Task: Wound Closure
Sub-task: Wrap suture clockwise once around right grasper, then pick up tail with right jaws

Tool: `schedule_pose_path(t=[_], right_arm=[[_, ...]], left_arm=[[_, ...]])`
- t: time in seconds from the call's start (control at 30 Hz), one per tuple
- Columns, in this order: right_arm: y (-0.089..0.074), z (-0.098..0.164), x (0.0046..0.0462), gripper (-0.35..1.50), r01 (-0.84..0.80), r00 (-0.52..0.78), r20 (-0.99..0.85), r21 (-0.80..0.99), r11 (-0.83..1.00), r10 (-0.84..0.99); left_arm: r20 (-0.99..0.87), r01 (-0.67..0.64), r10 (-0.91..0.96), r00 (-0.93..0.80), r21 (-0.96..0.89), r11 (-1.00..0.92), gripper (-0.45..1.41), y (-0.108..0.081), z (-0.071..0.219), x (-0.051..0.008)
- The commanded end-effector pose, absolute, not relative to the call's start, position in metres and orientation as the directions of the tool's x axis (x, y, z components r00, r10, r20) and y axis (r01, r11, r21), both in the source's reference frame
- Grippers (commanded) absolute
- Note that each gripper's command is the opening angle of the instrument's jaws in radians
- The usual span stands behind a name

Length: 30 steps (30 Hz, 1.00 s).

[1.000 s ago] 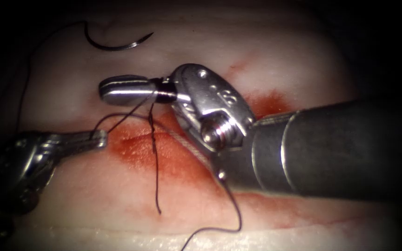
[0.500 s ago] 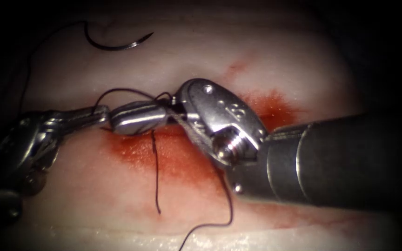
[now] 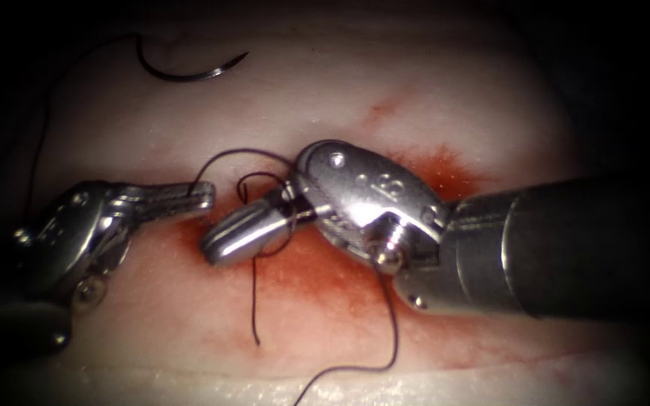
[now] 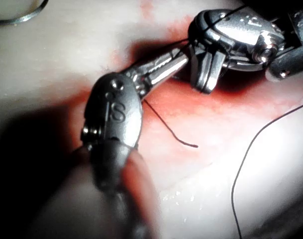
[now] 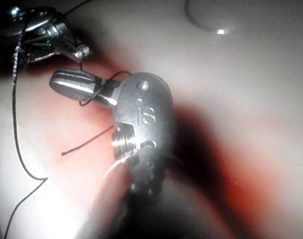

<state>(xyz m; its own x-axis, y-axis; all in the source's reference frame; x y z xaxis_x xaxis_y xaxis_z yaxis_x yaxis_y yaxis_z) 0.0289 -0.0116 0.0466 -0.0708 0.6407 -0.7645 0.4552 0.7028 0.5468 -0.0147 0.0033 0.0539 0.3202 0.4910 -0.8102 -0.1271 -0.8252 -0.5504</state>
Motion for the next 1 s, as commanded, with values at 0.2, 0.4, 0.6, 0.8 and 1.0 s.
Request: schedule_pose_path(t=[0.2, 0.4, 0.6, 0.8, 1.0], right_arm=[[-0.0131, 0.048, 0.0298, 0.24, 0.514, 0.061, -0.815, 0.52, 0.683, 0.576], [-0.013, 0.0483, 0.0307, 0.56, 0.564, 0.147, -0.854, 0.487, 0.667, 0.5], [-0.0131, 0.0483, 0.032, 0.95, 0.591, 0.185, -0.88, 0.455, 0.666, 0.437], [-0.0145, 0.049, 0.0327, 1.08, 0.621, 0.207, -0.899, 0.425, 0.659, 0.386], [-0.0158, 0.0495, 0.0324, 0.98, 0.656, 0.211, -0.909, 0.403, 0.638, 0.358]], left_arm=[[-0.81, -0.122, 0.492, 0.317, -0.55, -0.826, -0.45, 0.0027, 0.0544, -0.015], [-0.813, -0.116, 0.493, 0.311, -0.547, -0.829, -0.45, 0.002, 0.0542, -0.0149], [-0.811, -0.111, 0.498, 0.309, -0.55, -0.827, -0.45, 0.0017, 0.0541, -0.0147], [-0.809, -0.103, 0.504, 0.302, -0.553, -0.827, -0.45, 0.0016, 0.0542, -0.0146], [-0.802, -0.096, 0.514, 0.303, -0.563, -0.821, -0.45, 0.0017, 0.0544, -0.0144]])
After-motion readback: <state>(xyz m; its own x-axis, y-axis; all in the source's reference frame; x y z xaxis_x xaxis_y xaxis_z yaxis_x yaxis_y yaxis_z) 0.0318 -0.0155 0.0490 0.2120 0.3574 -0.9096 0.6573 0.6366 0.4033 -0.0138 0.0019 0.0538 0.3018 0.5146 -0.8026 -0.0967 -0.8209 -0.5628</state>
